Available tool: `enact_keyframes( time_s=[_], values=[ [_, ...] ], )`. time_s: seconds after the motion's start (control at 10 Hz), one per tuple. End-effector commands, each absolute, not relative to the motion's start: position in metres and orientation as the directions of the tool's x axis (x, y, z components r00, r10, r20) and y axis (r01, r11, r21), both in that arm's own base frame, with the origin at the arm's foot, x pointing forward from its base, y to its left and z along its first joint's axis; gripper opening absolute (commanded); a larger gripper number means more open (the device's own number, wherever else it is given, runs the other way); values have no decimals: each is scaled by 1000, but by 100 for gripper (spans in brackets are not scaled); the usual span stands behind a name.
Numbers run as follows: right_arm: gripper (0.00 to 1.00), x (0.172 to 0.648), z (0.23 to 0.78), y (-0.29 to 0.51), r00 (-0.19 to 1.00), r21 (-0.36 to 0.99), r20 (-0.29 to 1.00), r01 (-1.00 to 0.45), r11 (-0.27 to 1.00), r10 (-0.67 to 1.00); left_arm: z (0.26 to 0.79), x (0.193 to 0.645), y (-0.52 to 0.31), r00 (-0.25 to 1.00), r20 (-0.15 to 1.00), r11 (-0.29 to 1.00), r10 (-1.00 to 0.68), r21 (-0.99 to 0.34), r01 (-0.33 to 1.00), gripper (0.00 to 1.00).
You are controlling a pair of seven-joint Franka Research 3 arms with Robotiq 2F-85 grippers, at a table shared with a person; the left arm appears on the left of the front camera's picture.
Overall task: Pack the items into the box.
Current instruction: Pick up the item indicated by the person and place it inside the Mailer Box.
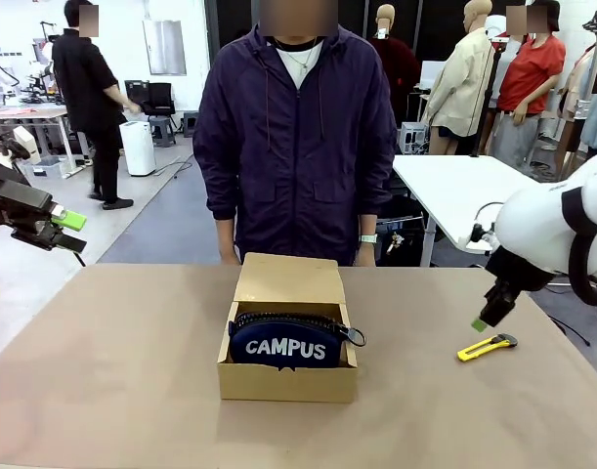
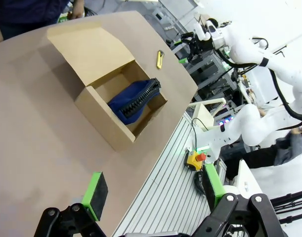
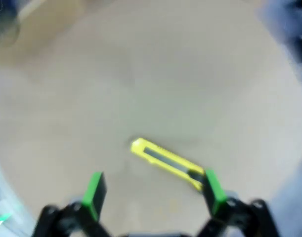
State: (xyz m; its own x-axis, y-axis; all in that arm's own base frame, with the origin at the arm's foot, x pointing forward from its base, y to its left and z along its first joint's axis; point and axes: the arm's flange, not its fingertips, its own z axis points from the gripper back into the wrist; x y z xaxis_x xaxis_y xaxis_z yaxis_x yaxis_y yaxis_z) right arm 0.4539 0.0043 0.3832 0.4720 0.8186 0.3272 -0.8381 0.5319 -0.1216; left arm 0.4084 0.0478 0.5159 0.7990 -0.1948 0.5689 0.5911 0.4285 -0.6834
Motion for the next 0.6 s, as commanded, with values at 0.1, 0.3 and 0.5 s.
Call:
enact_keyframes(
  time_s=[0.1, 0.3, 0.5],
  values=[
    [100, 460, 371, -1, 31, -125, 286, -990, 70, 958, 518, 406, 50, 796, 570, 423, -205, -682, 597, 100],
    [100, 459, 369, -1, 6, -109, 209, -994, 29, 978, 518, 406, 50, 796, 570, 423, -205, -682, 597, 100],
    [100, 449, 367, 11, 20, -111, 245, -993, 49, 969, 518, 406, 50, 796, 570, 423, -205, -682, 597, 100]
  ],
)
